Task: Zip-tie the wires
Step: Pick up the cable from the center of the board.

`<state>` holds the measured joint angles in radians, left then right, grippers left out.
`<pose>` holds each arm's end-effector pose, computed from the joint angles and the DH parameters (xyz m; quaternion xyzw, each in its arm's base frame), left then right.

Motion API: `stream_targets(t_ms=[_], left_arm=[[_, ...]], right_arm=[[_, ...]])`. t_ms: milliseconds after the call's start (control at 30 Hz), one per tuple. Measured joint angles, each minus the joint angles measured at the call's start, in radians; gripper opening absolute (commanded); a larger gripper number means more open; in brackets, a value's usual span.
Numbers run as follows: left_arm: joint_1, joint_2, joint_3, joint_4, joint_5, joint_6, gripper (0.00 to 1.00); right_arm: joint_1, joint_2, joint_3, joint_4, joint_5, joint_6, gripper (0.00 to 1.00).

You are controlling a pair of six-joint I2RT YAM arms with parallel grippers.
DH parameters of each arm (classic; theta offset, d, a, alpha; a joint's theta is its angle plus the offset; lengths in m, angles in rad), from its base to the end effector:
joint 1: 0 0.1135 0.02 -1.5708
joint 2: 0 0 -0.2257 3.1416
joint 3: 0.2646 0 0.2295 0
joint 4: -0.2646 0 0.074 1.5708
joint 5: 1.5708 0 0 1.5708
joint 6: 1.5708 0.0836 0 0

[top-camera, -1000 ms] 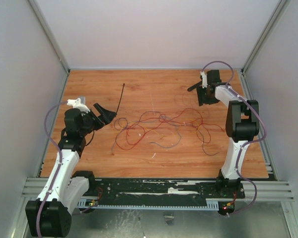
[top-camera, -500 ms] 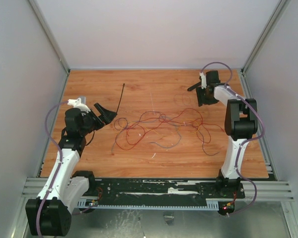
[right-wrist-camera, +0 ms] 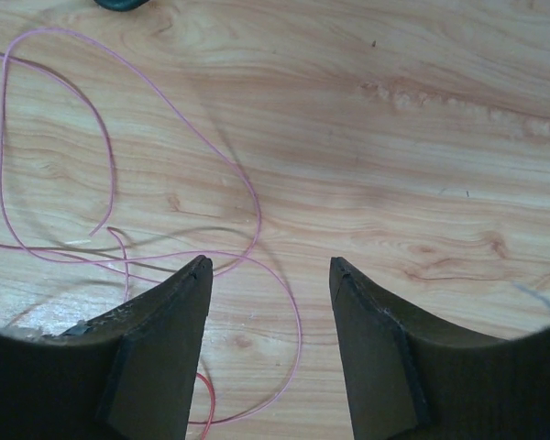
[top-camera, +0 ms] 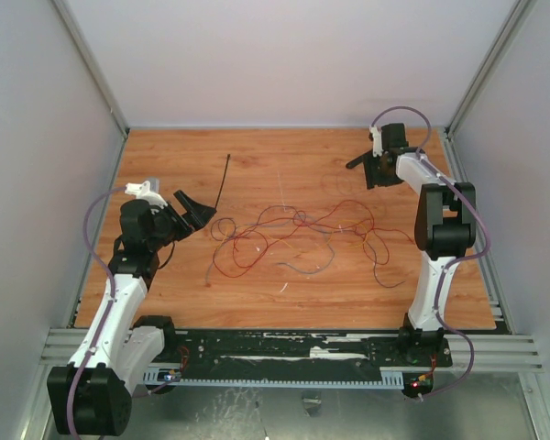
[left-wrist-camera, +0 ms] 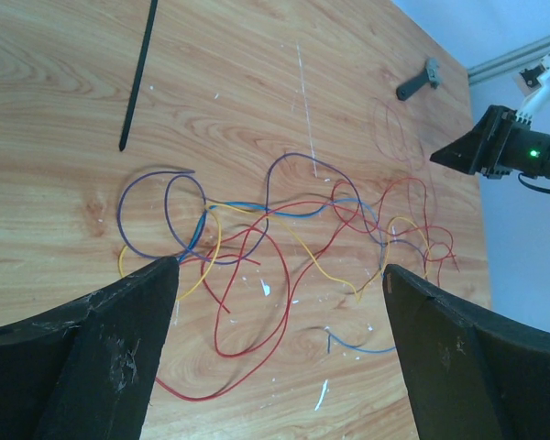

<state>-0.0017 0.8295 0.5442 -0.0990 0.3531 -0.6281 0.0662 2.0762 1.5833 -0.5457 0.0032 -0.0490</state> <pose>0.2383 -0.0293 0.2181 -0.1581 0.8068 -0.3089 0.4782 0.4319 0.0284 0.1232 -0.0551 0.9632 0.0007 0.2630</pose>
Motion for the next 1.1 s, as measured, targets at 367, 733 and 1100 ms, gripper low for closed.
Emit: stream_targets(t_ms=[367,733,1100], left_arm=[[0.0,0.006,0.0,0.0,0.0,0.0,0.98],[0.0,0.008,-0.002,0.001,0.0,0.001,0.98],[0.0,0.014,-0.002,0.007,0.0,0.001,0.98]], right_arm=[[0.0,0.009,0.0,-0.003,-0.002,0.0,0.51],[0.0,0.035,0.0,-0.003,-0.015,0.002,0.48],[0.001,0.037,-0.013,-0.001,-0.028,0.013,0.46]])
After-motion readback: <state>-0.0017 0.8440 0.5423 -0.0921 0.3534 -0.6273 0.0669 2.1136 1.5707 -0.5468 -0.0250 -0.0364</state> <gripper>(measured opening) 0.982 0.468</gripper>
